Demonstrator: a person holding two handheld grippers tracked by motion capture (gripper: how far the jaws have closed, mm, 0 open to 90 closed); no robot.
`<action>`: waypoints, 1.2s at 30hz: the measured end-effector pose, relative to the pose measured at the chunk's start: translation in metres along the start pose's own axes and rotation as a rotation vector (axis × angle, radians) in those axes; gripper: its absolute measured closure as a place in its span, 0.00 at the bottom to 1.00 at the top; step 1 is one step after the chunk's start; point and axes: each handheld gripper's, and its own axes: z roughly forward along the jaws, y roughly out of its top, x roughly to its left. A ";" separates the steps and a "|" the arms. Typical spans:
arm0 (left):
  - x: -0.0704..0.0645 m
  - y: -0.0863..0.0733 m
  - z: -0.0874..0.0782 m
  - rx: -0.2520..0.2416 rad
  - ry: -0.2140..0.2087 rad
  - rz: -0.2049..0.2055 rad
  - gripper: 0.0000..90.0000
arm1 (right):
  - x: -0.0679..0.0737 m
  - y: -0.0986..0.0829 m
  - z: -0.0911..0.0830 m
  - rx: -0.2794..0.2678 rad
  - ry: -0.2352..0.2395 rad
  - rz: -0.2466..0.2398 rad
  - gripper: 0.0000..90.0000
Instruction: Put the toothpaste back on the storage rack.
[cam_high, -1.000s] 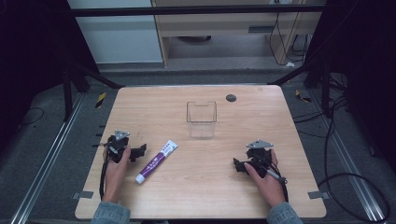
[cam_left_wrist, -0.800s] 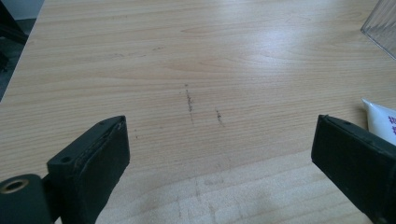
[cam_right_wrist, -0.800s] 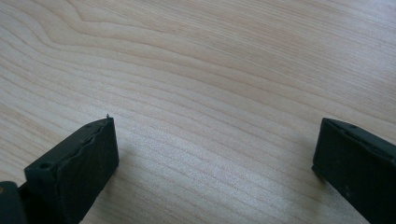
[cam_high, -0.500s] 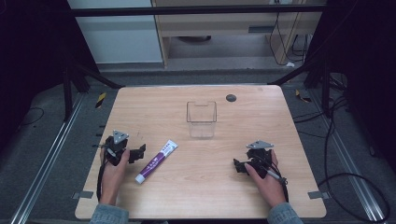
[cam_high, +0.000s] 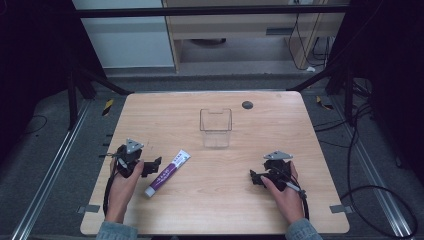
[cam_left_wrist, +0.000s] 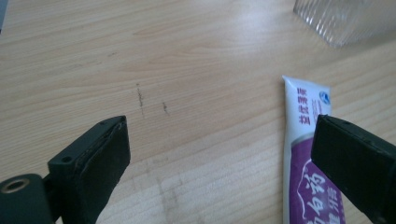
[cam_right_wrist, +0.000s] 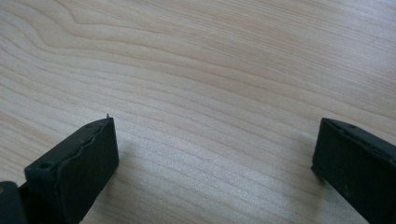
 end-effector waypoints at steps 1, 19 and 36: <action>-0.001 0.001 0.000 0.004 0.000 0.007 0.05 | 0.000 0.000 0.000 -0.001 0.000 0.000 0.01; -0.009 0.002 -0.013 0.126 -0.013 0.061 0.05 | 0.000 -0.004 -0.005 0.000 0.023 -0.014 0.00; -0.020 0.015 0.001 0.253 -0.085 0.153 0.06 | 0.001 -0.005 -0.005 0.000 0.014 -0.015 0.00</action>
